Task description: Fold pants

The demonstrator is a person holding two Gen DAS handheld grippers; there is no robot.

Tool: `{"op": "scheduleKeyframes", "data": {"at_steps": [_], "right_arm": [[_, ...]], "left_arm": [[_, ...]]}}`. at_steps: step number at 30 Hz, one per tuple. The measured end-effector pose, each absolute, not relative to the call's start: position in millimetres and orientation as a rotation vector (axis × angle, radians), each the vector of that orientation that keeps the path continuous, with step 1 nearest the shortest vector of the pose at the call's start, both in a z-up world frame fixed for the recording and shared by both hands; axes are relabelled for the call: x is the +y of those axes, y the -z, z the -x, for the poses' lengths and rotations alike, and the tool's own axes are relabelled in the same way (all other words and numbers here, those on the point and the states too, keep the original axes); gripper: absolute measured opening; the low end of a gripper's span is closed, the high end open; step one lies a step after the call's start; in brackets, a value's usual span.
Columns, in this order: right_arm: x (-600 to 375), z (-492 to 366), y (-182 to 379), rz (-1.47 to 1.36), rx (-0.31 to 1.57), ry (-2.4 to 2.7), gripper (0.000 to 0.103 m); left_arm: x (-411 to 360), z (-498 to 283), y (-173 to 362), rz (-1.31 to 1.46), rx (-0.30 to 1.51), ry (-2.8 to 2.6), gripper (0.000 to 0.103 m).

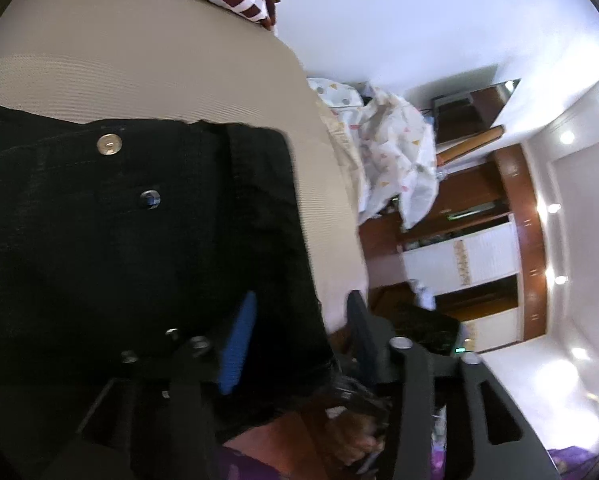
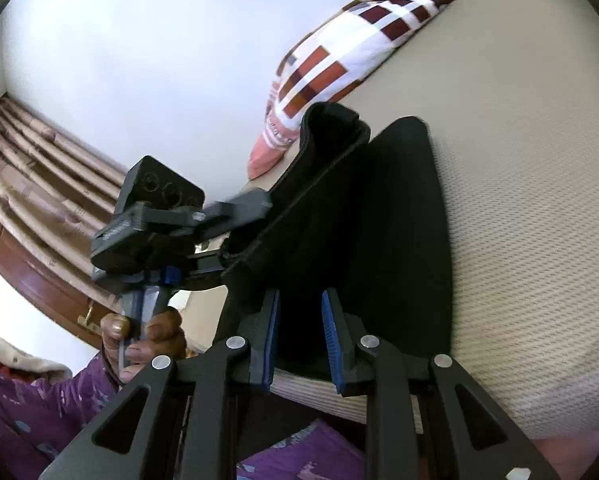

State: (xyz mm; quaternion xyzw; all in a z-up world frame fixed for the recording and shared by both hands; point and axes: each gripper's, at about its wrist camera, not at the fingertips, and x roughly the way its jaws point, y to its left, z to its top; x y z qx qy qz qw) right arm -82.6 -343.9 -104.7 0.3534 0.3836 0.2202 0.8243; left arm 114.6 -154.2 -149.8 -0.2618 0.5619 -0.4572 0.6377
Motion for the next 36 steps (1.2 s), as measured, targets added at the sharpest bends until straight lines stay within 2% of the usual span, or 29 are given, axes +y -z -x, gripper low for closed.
{"op": "scheduleKeyframes", "data": {"at_steps": [4, 6, 8, 10, 11, 17, 29, 30, 31, 33, 36], "right_arm": [[-352.7, 89.4, 107.7, -0.782, 0.818, -0.455, 0.022], [-356.2, 91.2, 110.3, -0.808, 0.820, -0.465, 0.023], [-359.1, 91.5, 113.0, -0.841, 0.816, -0.486, 0.026], [-363.7, 91.7, 117.2, -0.899, 0.816, -0.531, 0.041], [-367.5, 91.8, 118.9, -0.929, 0.817, -0.536, 0.044], [-384.3, 91.3, 110.2, -0.908, 0.816, -0.481, 0.049], [-343.0, 42.3, 117.0, -0.732, 0.970, -0.450, 0.049], [-338.0, 39.9, 115.6, -0.708, 0.970, -0.453, 0.047], [-333.9, 37.7, 114.4, -0.672, 0.975, -0.441, 0.035], [-332.5, 33.2, 117.6, -0.657, 1.002, -0.410, 0.027], [-334.8, 35.4, 114.5, -0.670, 0.983, -0.400, 0.023]], "left_arm": [[-146.0, -113.1, 138.5, 0.678, 1.237, 1.108, 0.063], [-138.2, -110.2, 127.9, 0.666, 1.208, 1.104, 0.063], [-127.9, -106.2, 115.0, 0.636, 1.175, 1.096, 0.064], [-116.2, -101.6, 108.1, 0.622, 1.164, 1.074, 0.065], [-106.9, -98.5, 105.9, 0.625, 1.155, 1.064, 0.066], [-60.5, -76.4, 109.1, 0.596, 1.148, 0.952, 0.069], [-14.8, -54.5, 138.7, 0.667, 1.208, 0.845, 0.069], [-14.5, -54.2, 137.7, 0.667, 1.206, 0.843, 0.069], [-14.5, -54.0, 137.0, 0.667, 1.203, 0.843, 0.069], [-15.8, -53.7, 135.8, 0.667, 1.199, 0.842, 0.069], [-19.1, -53.2, 135.1, 0.660, 1.199, 0.847, 0.069]]}}
